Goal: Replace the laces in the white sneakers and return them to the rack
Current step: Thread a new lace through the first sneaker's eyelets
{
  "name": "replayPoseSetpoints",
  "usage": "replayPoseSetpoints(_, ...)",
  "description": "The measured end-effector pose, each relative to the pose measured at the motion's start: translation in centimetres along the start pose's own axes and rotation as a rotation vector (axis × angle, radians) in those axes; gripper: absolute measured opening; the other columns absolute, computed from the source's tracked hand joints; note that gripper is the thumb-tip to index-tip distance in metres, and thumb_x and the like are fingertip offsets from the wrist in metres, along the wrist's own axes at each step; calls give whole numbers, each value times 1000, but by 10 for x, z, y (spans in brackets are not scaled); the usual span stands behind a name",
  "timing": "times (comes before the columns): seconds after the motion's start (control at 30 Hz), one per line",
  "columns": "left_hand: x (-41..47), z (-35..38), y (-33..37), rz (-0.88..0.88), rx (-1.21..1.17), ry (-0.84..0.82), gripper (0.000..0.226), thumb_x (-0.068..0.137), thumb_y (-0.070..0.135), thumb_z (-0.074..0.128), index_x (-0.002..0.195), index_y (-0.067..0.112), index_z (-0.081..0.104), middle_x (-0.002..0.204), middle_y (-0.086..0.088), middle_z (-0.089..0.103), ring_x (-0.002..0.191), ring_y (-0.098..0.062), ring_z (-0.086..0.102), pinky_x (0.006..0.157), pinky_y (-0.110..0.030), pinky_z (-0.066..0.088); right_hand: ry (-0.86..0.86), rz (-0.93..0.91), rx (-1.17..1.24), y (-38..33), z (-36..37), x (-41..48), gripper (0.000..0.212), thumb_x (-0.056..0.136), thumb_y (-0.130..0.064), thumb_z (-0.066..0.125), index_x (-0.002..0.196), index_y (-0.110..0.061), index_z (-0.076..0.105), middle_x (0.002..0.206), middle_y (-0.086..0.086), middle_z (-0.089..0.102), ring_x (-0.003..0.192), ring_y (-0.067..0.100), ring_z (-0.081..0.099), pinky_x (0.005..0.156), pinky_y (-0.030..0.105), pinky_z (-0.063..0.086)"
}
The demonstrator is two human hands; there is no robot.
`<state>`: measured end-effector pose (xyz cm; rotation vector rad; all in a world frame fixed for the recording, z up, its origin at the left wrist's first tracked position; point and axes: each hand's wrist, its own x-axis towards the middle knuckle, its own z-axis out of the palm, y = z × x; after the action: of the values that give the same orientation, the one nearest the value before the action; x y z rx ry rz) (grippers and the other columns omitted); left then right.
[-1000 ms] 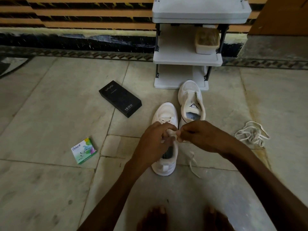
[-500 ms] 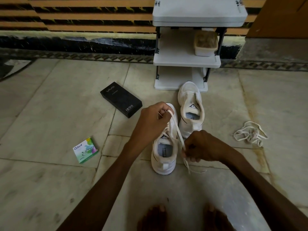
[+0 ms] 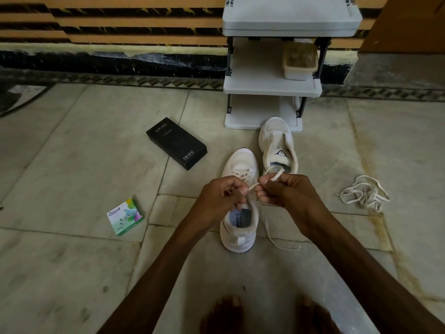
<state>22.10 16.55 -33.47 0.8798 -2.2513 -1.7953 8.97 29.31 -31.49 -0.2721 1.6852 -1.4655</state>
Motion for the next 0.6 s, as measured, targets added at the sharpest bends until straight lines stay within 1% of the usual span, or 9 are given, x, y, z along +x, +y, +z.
replayPoseSetpoints(0.07,-1,0,-3,43,32,65,13,95,13,59,88,18,69,75,3,70,68,-8,66,62,-16,50,11,30,-4,2,1,-1,21,86,-16,69,95,3,71,85,19,73,76,27,69,72,32,60)
replayPoseSetpoints(0.1,-1,-1,-5,69,66,100,13,94,11,59,90,17,70,76,3,70,69,-7,67,64,-14,50,49,34,-96,3,3,-1,24,86,-22,71,96,0,70,82,15,74,74,27,70,72,35,61)
replayPoseSetpoints(0.13,-1,-1,-5,94,118,135,14,94,10,59,92,17,71,78,5,71,70,-5,67,65,-12,51,123,8,-286,6,3,-1,31,84,-32,72,99,-5,68,82,9,74,72,25,71,71,38,61)
replayPoseSetpoints(0.2,0,-4,-6,120,216,185,13,92,9,61,97,16,71,81,5,71,73,-6,68,70,-13,54,323,-159,-707,12,5,-3,47,79,-45,74,110,-12,61,89,-2,72,74,17,70,71,33,57)
replayPoseSetpoints(0.27,1,-5,-4,131,280,206,14,90,15,65,104,18,65,83,4,70,73,-8,68,72,-17,55,393,-437,-879,12,8,-7,41,80,-38,75,113,-19,60,97,-5,66,79,11,63,74,23,47)
replayPoseSetpoints(0.33,1,-7,0,136,324,198,26,89,21,68,112,19,55,85,2,69,72,-9,67,69,-16,53,259,-561,-922,13,14,-5,30,82,-29,76,110,-25,68,102,-3,66,77,9,61,71,19,44)
replayPoseSetpoints(0.43,-1,-8,7,148,372,191,32,89,20,65,114,23,45,86,-4,69,74,-15,68,70,-24,57,103,-591,-950,17,23,-1,11,83,-24,75,95,-24,75,95,-3,68,71,4,55,63,9,37)
replayPoseSetpoints(0.5,-4,-10,10,156,383,205,28,91,21,64,112,23,45,83,-3,69,72,-12,67,69,-23,57,86,-610,-938,19,27,0,6,82,-23,76,88,-23,76,87,-4,68,67,3,53,61,8,38)
replayPoseSetpoints(0.6,-8,-15,5,147,416,262,8,93,22,61,99,23,56,77,7,67,68,-4,64,66,-15,51,53,-557,-965,24,29,-1,8,83,-18,71,88,-19,78,83,-2,72,64,5,55,60,8,42)
